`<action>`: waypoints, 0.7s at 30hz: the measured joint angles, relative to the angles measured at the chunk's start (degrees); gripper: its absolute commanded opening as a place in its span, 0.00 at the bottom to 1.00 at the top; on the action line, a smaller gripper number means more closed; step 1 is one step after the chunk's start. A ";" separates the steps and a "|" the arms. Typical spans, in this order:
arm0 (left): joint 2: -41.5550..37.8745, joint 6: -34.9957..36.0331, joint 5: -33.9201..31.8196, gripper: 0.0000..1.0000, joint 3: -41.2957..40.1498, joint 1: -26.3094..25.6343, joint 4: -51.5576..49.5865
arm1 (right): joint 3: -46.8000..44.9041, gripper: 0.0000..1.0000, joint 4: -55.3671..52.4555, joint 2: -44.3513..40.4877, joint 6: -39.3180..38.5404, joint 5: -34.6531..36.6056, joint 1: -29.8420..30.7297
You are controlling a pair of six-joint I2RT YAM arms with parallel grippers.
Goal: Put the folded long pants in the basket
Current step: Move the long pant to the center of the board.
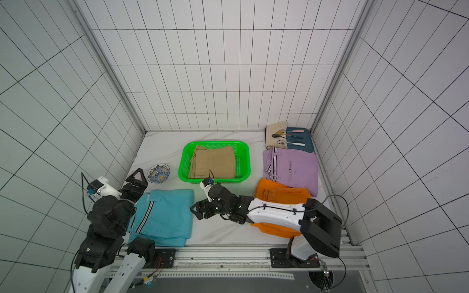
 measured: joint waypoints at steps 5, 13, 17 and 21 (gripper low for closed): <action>0.44 0.50 -0.70 0.98 0.37 0.00 -0.44 | -0.85 0.77 5.66 12.87 4.37 -0.85 1.53; 0.48 1.05 -2.10 0.98 1.14 0.00 -0.96 | 12.74 0.63 21.03 32.24 10.36 -5.92 2.40; 0.55 1.20 -2.12 0.98 1.42 0.00 -1.25 | 15.87 0.04 21.73 36.15 11.56 -6.51 2.40; 0.66 1.27 -2.12 0.98 1.64 0.00 -1.33 | 15.63 0.00 19.10 35.67 11.13 -4.87 2.43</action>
